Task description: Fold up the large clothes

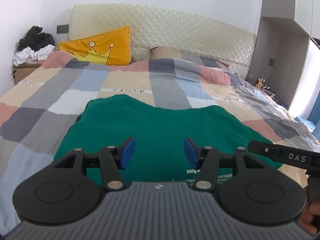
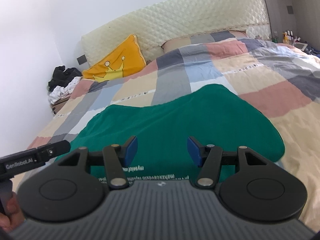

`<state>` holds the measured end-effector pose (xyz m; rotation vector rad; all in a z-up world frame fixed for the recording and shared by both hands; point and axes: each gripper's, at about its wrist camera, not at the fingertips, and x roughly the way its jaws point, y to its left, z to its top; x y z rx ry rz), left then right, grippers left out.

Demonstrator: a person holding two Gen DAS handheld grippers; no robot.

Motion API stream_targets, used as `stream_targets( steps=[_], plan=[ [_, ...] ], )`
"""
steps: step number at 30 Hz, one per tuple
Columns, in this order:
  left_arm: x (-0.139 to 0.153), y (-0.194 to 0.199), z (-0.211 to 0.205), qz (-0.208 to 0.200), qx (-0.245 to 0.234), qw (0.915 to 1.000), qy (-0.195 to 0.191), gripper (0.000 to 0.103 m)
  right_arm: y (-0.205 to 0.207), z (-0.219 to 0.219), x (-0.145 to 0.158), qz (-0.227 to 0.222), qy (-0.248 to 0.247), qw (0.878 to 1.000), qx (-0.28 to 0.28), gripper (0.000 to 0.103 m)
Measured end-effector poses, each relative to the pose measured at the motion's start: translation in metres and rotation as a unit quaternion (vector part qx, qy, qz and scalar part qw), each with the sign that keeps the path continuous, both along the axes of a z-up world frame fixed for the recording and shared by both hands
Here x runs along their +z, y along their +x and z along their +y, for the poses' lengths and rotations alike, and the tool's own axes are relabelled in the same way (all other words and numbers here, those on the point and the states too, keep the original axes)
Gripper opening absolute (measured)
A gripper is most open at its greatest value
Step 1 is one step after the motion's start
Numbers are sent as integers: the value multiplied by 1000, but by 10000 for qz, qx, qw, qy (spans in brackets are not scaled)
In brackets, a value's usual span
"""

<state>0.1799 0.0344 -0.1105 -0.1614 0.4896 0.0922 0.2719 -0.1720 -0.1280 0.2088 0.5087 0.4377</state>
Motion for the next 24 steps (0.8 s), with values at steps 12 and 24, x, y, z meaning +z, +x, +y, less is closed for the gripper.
stream_targets(
  steps=[12,24],
  plan=[
    [-28,23,13,570,280,9977,-227,68,43,-19,-50,1661,917,9808,-441,60],
    [-52,47,39,966,574,9904,-810,79,68,-34,-94,2735,2453,9277,-658,103]
  ],
)
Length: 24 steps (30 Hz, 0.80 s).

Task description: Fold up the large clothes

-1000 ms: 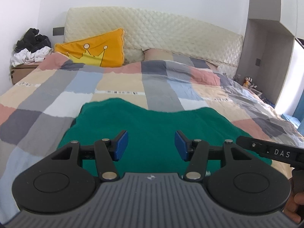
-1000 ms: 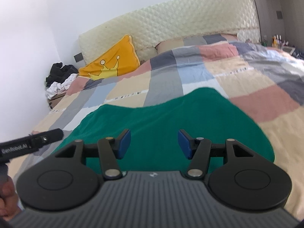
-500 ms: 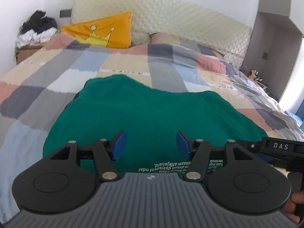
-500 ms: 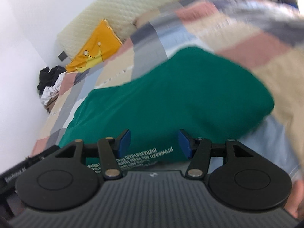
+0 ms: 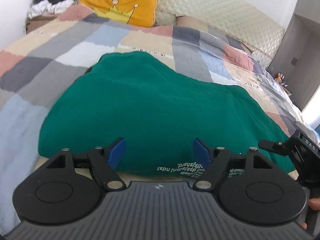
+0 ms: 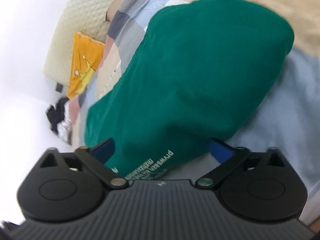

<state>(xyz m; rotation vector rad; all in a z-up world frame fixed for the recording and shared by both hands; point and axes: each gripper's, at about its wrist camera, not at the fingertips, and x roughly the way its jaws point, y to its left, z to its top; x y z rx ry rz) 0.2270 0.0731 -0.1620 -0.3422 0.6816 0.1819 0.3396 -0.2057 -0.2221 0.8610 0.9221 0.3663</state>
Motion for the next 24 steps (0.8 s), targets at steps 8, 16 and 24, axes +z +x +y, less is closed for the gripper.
stream_targets(
  steps=[8,16,24],
  plan=[
    [-8,11,-1,-6,84,9998,-181,88,27,-1,-31,860,1128,9892,-376,103],
    [-4,8,5,-222,178,9979,-585,90,37,13,-34,970,799,9916,-294,103],
    [2,4,-7,-489,-497,9907,-1170,90,33,-1,-33,626,1660,9834,-379,103]
  ],
)
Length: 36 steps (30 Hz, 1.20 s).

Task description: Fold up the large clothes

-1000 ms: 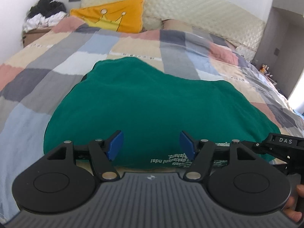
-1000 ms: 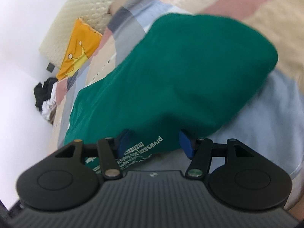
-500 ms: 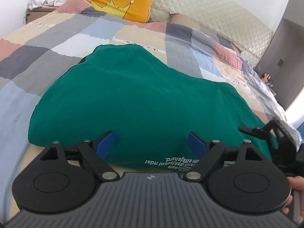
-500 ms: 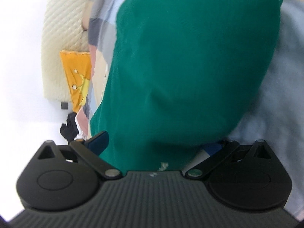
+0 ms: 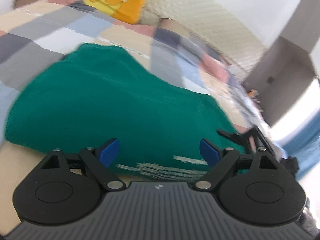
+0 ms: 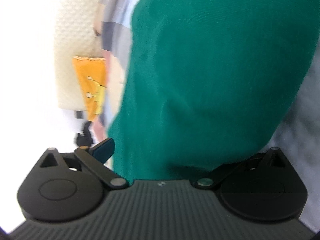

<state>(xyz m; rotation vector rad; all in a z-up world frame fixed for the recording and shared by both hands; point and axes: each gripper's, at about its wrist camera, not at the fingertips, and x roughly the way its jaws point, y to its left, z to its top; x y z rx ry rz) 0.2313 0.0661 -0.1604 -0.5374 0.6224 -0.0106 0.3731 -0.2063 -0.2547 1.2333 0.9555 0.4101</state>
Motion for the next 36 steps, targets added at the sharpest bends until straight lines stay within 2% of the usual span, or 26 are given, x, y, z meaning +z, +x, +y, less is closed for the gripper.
stream_targets(
  steps=[3,5,9,13,16,18,21,24,27,30,36],
  plan=[
    [0,0,-7,-259,-623,9966,-473,91,-3,-2,5,-155,293,9994,-69,103],
    [-5,2,-10,-255,-655,9946,-764,93,-4,-5,7,-231,434,9987,-108,103],
    [-25,13,-8,223,-591,9901,-1251,93,-4,-9,10,-295,625,9975,-140,103],
    [-41,19,-4,390,-559,9827,-1719,93,-3,-10,13,-394,695,9967,-141,103],
    [-58,28,5,858,-282,9760,-1980,93,-1,-5,13,-392,702,9967,-151,103],
    [-67,28,13,861,-61,9718,-2195,93,4,2,13,-375,695,9967,-176,103],
    [-72,21,26,640,479,9694,-2323,93,3,2,12,-403,657,9969,-179,103],
    [-84,23,39,759,697,9526,-2863,94,-3,-3,10,-400,676,9967,-196,103],
    [-99,21,54,801,1115,9381,-3178,94,-4,-4,9,-399,665,9968,-205,103],
    [-109,18,65,761,1323,9235,-3519,94,-5,-4,9,-380,582,9974,-203,103],
    [-105,4,78,471,1900,9191,-3419,94,-4,-2,9,-395,385,9983,-193,103]
  ],
)
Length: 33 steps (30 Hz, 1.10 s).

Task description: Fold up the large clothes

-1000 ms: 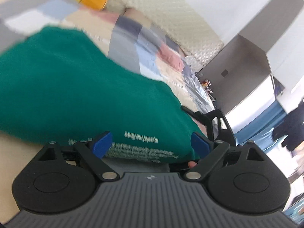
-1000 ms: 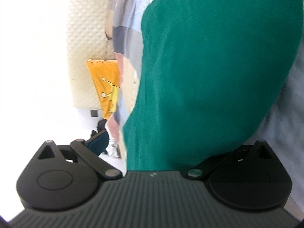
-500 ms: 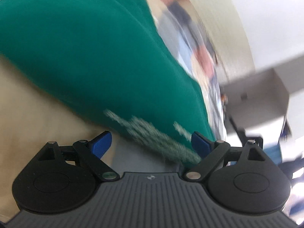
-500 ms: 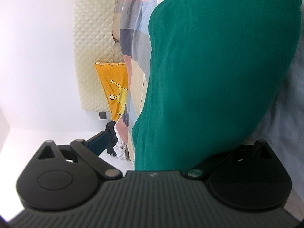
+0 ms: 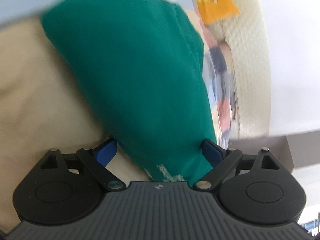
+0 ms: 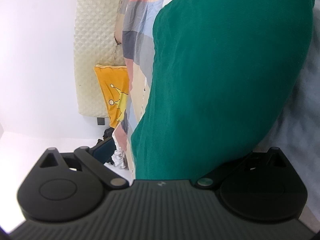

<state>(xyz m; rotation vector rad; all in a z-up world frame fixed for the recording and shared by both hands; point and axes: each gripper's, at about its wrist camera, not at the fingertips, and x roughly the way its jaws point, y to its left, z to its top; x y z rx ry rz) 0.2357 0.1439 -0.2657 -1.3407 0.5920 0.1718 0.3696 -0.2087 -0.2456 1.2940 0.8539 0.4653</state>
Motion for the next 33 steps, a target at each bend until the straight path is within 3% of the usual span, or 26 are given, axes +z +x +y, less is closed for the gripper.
stream_targets(
  steps=[6,15,19,25,29,33],
  plan=[
    [-9,-4,8,64,735,9970,-225,96,1,-1,-1,18,14,10000,-12,103],
    [-31,-11,17,-128,1023,9929,-587,97,0,-1,-2,18,11,10000,-27,103],
    [-29,-11,21,-106,1179,9914,-564,97,-1,-1,-2,50,21,10000,-31,103],
    [-27,-3,6,-59,1310,9906,-401,75,-3,-4,-5,165,7,9998,-112,103],
    [-14,-11,15,-153,1228,9922,-120,58,-7,-9,-1,233,-393,9984,-345,103],
    [-11,-3,20,-231,1153,9931,-9,56,-8,-14,-7,352,-421,9970,-544,103]
  ],
)
